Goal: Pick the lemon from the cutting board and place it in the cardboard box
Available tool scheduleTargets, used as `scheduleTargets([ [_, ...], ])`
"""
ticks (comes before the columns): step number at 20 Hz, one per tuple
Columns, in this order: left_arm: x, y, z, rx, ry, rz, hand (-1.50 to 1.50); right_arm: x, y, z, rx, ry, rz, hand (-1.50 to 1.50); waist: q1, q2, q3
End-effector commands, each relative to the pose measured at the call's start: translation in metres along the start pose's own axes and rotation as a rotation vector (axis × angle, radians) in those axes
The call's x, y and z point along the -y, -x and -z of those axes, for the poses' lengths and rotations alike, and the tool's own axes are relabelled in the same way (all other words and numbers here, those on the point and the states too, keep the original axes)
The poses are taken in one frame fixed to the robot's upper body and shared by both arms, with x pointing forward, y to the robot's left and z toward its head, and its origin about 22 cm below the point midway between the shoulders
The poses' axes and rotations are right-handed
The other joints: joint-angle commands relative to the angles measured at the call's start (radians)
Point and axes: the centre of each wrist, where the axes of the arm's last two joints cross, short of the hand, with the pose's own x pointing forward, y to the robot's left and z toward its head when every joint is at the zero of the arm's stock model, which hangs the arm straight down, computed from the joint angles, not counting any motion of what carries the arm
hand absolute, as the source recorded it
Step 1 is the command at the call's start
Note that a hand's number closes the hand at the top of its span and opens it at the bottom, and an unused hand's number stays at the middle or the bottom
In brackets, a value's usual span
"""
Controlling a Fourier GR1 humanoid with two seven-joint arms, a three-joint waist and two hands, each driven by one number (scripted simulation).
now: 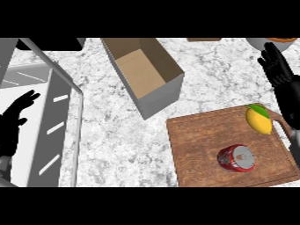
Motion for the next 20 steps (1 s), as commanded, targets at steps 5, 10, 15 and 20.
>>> scheduleTargets([
  [5,0.031,-0.019,-0.015,0.164,0.149,0.061,0.00,-0.001,-0.029,0.039,0.288,-0.251,0.306,-1.50,0.000,-0.005,-0.019],
  [10,0.055,-0.004,-0.033,0.163,0.227,0.051,0.00,0.024,0.040,0.028,0.079,0.050,0.057,-1.50,-0.006,0.000,-0.020],
  [15,0.043,-0.027,-0.030,0.163,0.231,0.049,0.00,0.068,0.059,0.023,0.185,0.001,0.153,-1.50,-0.013,-0.008,-0.020],
  [20,0.052,-0.008,-0.029,0.151,0.217,0.059,0.00,0.112,0.031,0.023,0.119,-0.209,-0.287,-1.50,-0.016,-0.003,-0.023],
])
